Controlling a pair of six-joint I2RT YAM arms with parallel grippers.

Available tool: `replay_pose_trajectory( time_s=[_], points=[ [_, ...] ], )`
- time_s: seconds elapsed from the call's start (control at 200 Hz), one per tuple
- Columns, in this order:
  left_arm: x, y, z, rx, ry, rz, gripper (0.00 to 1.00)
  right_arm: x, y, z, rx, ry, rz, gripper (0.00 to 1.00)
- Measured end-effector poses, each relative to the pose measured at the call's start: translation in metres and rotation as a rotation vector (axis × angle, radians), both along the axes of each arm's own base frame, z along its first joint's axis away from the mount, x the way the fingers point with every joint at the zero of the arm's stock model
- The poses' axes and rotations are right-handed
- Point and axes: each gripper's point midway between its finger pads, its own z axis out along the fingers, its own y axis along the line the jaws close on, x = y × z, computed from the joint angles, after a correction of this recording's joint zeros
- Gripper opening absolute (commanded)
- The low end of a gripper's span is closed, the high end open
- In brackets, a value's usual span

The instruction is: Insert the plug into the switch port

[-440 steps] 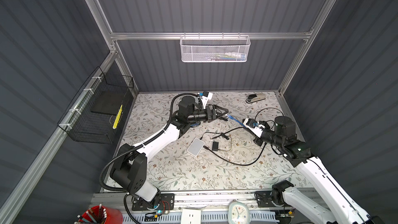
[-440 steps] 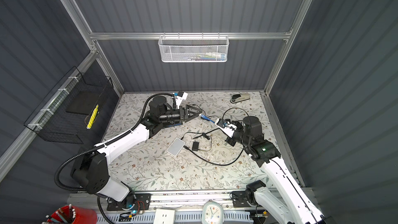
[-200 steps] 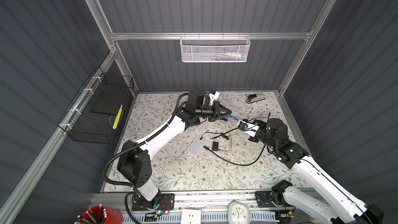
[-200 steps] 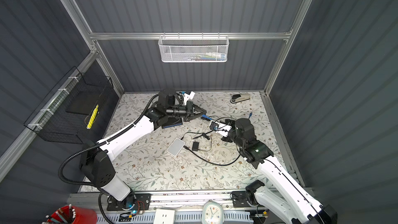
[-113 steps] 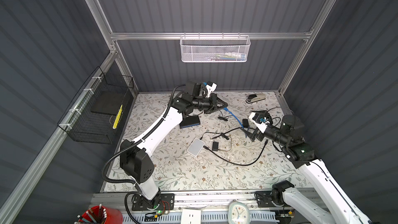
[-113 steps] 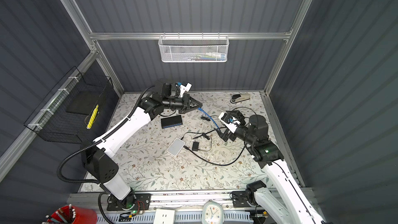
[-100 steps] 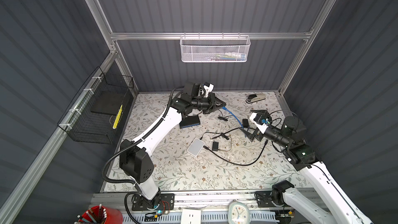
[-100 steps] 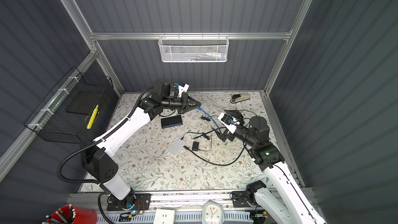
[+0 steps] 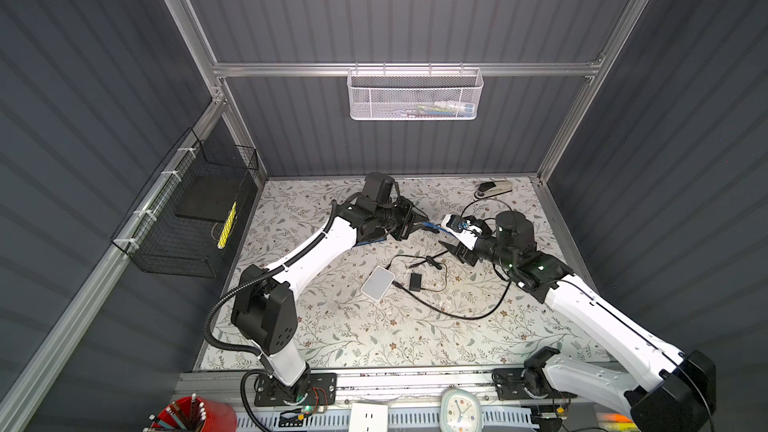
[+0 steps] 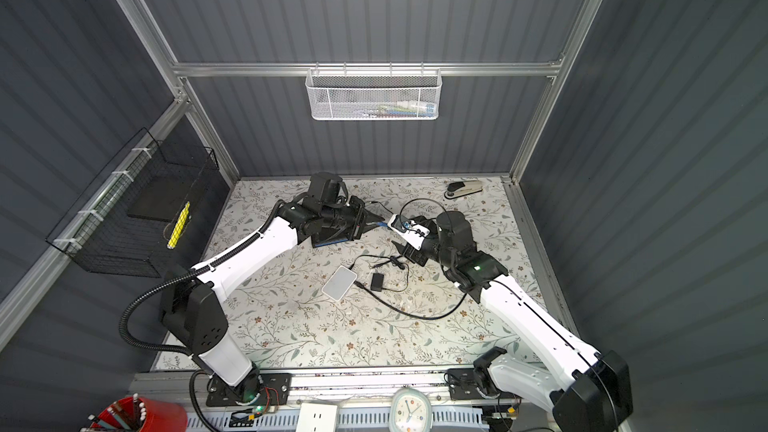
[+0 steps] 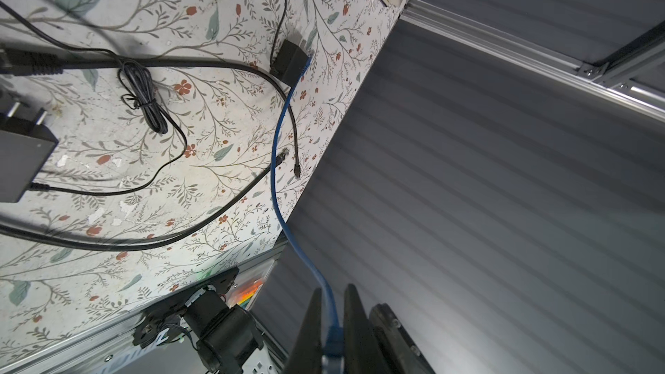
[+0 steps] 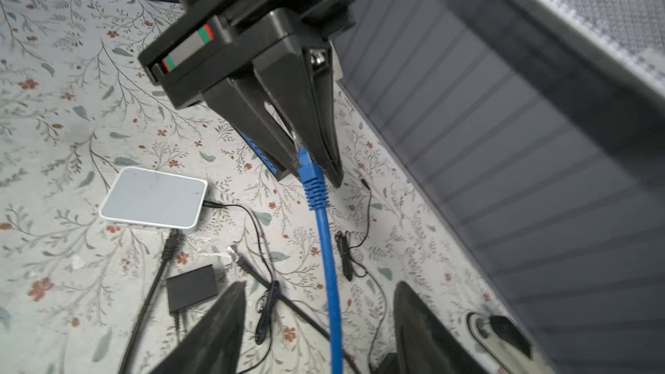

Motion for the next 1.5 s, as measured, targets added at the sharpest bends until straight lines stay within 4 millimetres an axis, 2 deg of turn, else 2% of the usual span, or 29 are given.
replay_pose_trajectory(
  time_s=[0.075, 0.15, 0.19, 0.24, 0.35, 0.38, 0.4, 0.46, 0.515, 0.65, 0.72, 0.785, 0.84, 0.905, 0.94, 0.985, 1.066, 1.106, 1.176, 1.241, 1.386, 1.501],
  points=[
    [0.000, 0.000, 0.000, -0.001, 0.005, 0.003, 0.00, 0.014, 0.006, -0.008, -0.030, 0.023, -0.020, 0.46],
    [0.000, 0.000, 0.000, -0.002, 0.008, 0.005, 0.00, 0.027, 0.009, -0.016, -0.058, 0.037, -0.034, 0.30],
    [0.000, 0.000, 0.000, -0.003, 0.007, 0.005, 0.00, 0.031, 0.010, -0.020, -0.078, 0.034, -0.036, 0.26],
    [0.000, 0.000, 0.001, -0.004, 0.007, 0.005, 0.00, 0.034, 0.010, -0.025, -0.085, 0.046, -0.041, 0.22],
    [0.002, -0.001, 0.003, -0.012, -0.003, 0.004, 0.00, 0.036, 0.012, -0.034, -0.109, 0.055, -0.032, 0.01],
    [0.002, -0.001, 0.004, -0.013, -0.005, 0.004, 0.00, 0.036, 0.012, -0.033, -0.108, 0.056, -0.030, 0.00],
    [0.002, -0.002, 0.004, -0.015, -0.007, 0.004, 0.07, 0.036, 0.013, -0.032, -0.112, 0.049, -0.023, 0.00],
    [0.003, -0.002, 0.005, -0.022, -0.013, 0.002, 0.39, 0.036, 0.013, -0.030, -0.108, 0.045, -0.018, 0.00],
    [0.004, -0.003, 0.008, -0.033, -0.024, 0.002, 0.59, 0.033, 0.016, -0.027, -0.093, 0.046, 0.001, 0.00],
    [0.010, 0.007, 0.020, -0.036, -0.141, -0.015, 0.89, 0.019, 0.013, -0.011, 0.022, 0.115, 0.089, 0.00],
    [0.017, 0.032, 0.034, 0.037, -0.330, -0.047, 0.99, 0.019, 0.001, 0.003, 0.109, 0.181, 0.127, 0.00],
    [0.021, 0.060, 0.054, 0.140, -0.556, -0.080, 1.00, 0.020, -0.011, 0.014, 0.164, 0.243, 0.155, 0.00],
    [0.019, 0.085, 0.079, 0.236, -0.816, -0.121, 1.00, 0.018, -0.014, 0.019, 0.181, 0.288, 0.190, 0.00],
    [-0.002, 0.104, 0.101, 0.331, -1.120, -0.192, 1.00, 0.011, -0.010, 0.019, 0.187, 0.342, 0.246, 0.00],
    [-0.017, 0.108, 0.104, 0.368, -1.264, -0.246, 1.00, 0.006, -0.007, 0.016, 0.188, 0.372, 0.271, 0.00],
    [-0.034, 0.107, 0.099, 0.402, -1.417, -0.331, 1.00, 0.000, -0.005, 0.011, 0.187, 0.409, 0.296, 0.00],
    [-0.058, 0.101, 0.077, 0.449, -1.672, -0.513, 0.99, -0.010, -0.006, 0.002, 0.170, 0.449, 0.324, 0.00],
    [-0.063, 0.098, 0.065, 0.466, -1.744, -0.591, 0.97, -0.012, -0.006, 0.001, 0.157, 0.448, 0.331, 0.00],
    [-0.059, 0.092, 0.044, 0.498, -1.806, -0.699, 0.97, -0.013, -0.007, -0.001, 0.114, 0.411, 0.328, 0.00],
    [-0.057, 0.090, 0.037, 0.514, -1.850, -0.748, 0.97, -0.015, -0.006, -0.003, 0.046, 0.316, 0.315, 0.00],
    [-0.069, 0.088, 0.056, 0.478, -1.966, -0.699, 0.95, -0.033, -0.007, -0.009, -0.075, 0.009, 0.298, 0.00],
    [-0.087, 0.090, 0.071, 0.414, -2.005, -0.640, 0.94, -0.026, -0.017, -0.003, -0.135, -0.188, 0.241, 0.00]
  ],
)
